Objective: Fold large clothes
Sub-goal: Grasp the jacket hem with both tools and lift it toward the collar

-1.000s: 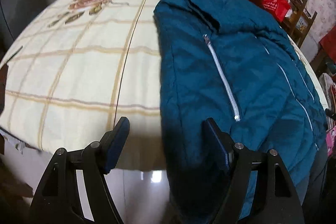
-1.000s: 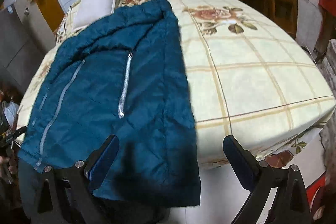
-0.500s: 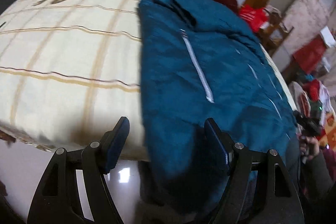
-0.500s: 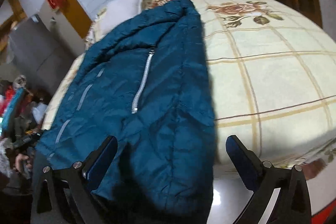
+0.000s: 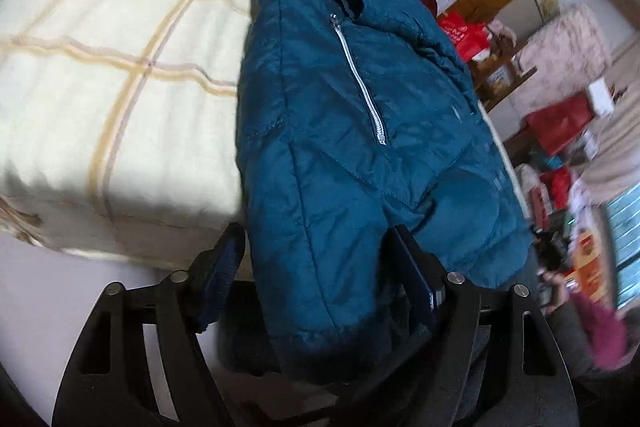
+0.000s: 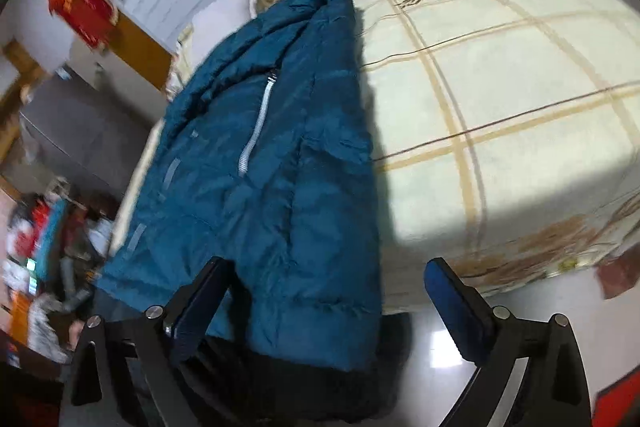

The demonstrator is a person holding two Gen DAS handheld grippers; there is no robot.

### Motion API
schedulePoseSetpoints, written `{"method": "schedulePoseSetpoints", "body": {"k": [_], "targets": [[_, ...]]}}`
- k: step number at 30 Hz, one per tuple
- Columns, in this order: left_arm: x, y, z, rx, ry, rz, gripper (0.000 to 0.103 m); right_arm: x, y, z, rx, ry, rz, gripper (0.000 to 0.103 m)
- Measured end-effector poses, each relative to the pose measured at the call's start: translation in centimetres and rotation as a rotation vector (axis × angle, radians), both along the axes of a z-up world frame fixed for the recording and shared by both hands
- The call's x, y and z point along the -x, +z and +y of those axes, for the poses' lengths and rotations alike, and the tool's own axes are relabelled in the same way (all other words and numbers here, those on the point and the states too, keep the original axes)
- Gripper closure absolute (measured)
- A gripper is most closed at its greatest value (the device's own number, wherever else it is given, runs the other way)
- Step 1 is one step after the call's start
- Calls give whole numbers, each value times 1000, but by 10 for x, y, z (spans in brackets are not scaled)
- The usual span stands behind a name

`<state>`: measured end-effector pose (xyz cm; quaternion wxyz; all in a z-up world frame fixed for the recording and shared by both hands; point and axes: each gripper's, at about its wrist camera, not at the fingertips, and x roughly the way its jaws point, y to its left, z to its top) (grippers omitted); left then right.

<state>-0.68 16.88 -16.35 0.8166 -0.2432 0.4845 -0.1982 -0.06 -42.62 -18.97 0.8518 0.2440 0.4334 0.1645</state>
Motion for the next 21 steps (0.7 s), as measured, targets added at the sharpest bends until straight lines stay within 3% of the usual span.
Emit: {"method": "schedulePoseSetpoints", "body": {"k": [2,4,6,7,9,14,19,21], "targets": [[-1,-4,4,48,17,21,35,-1,-4,-1,-80,16,0,18],[3,-1,4,58,15,12,58,-1,-6,1,-137,37,-3,48],[11,13,-3,3,7,-39,77,3,-2,6,-135,59,-21,58],[13,20,-8,-25,1,-60,80,5,1,8,-120,66,-32,65],[17,33,-15,-73,-1,-90,83,9,10,13,-92,92,-52,68],[14,52,-16,-92,25,-170,83,15,26,19,-58,118,-128,69],[-5,35,-24,-176,-8,-117,82,-1,7,13,-161,59,-77,68],[-6,31,-28,-210,-20,-97,74,-3,1,9,-187,34,-56,64]]}}
